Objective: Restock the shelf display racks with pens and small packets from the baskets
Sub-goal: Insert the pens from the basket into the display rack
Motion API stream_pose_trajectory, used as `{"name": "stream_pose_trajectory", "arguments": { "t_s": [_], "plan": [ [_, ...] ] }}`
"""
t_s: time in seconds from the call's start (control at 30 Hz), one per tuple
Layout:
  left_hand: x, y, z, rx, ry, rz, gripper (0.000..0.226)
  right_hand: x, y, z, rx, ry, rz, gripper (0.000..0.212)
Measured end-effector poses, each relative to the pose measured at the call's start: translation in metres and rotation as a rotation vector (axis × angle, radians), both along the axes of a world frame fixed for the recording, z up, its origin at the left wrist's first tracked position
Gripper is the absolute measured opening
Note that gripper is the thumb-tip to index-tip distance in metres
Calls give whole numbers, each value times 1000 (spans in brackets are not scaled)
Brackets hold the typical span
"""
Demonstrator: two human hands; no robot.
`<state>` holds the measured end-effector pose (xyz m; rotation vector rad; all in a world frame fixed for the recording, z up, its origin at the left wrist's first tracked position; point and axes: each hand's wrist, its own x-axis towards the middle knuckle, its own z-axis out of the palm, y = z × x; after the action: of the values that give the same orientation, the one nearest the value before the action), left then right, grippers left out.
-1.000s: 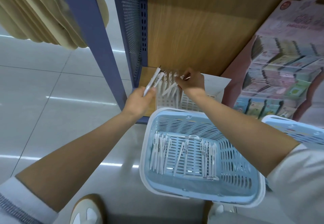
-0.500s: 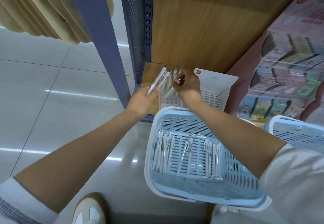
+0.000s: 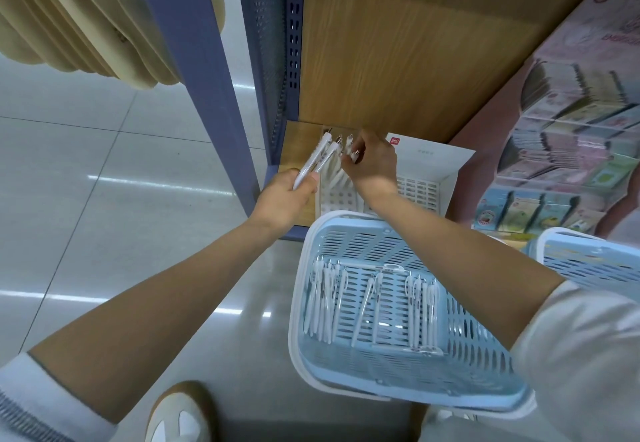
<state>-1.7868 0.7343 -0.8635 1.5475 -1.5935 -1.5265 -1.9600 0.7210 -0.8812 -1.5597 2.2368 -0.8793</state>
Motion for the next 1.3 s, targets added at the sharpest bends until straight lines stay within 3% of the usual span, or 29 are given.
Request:
{"name": "stream_pose_trajectory", "arguments": {
  "t_s": [0.23, 0.43, 0.57, 0.63, 0.77, 0.9, 1.0, 1.13, 1.3],
  "plan": [
    [0, 1, 1, 0, -4, -2, 35, 1, -1, -2, 27, -10, 12, 17],
    [1, 0, 0, 4, -21, -5, 34, -6, -4, 3, 53, -222, 29, 22],
    [1, -4, -2, 15, 31, -5, 31, -21, 3, 7, 120, -388, 103, 12],
    [1, -5, -3, 11, 22, -13, 31, -26, 5, 3, 116, -327, 104, 10],
    [0, -5, -6, 14, 16, -20, 32, -21, -1, -9, 167, -24, 81, 12],
    [-1, -3, -8, 13, 8, -32, 33, -18, -6, -4, 231, -12, 104, 11],
    [-3, -4, -7, 31, 37, -15, 34, -18, 1, 11, 77, -264, 72, 15],
    [-8, -3, -1, 37, 95, -31, 35, -20, 13, 35, 161, -831, 203, 20],
    [-13, 3, 11, 21, 121, -63, 34, -17, 15, 39, 133, -943, 150, 8]
  ]
}}
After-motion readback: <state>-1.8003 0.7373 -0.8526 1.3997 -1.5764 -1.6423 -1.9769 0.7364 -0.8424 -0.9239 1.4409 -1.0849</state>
